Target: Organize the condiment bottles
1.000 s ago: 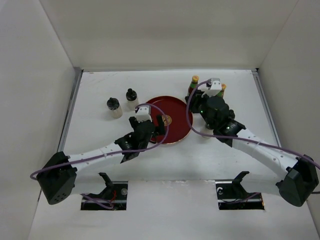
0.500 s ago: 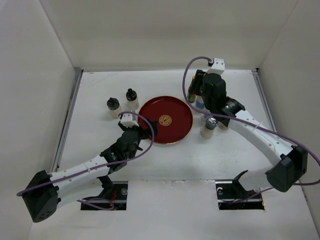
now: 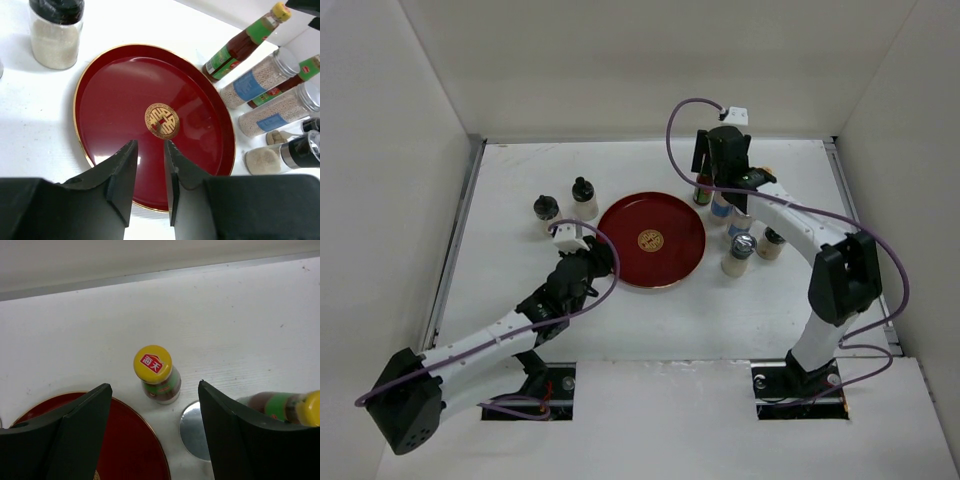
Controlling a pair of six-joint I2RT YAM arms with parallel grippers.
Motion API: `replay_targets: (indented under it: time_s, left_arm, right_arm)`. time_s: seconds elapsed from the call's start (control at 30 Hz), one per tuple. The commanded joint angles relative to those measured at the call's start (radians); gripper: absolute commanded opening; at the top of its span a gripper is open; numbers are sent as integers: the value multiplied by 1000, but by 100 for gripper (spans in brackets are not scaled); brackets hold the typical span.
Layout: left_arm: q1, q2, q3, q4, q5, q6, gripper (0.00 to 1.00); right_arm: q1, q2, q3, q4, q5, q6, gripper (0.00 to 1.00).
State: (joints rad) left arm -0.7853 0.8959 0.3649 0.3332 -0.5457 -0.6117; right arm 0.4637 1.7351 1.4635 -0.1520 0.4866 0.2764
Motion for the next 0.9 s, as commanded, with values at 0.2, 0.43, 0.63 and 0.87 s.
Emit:
replay_targets:
  time_s: [0.2,0.43,0.63,0.87]
  left_arm:
    - [59,37,-27,75,119,-56,29]
    - [60,67,-38,116,148,-69,29]
    - [60,72,-44,125,142,-69,29]
    - [64,77,-60,151,139,-72,29]
  right_arm:
    - [-26,112,127,74,-62,-19,72]
    - [-36,141,139,83,-45,-25,57]
    - [-41,158,159,92,-42,-22,39]
    - [-36,101,176,225,-19,-52,30]
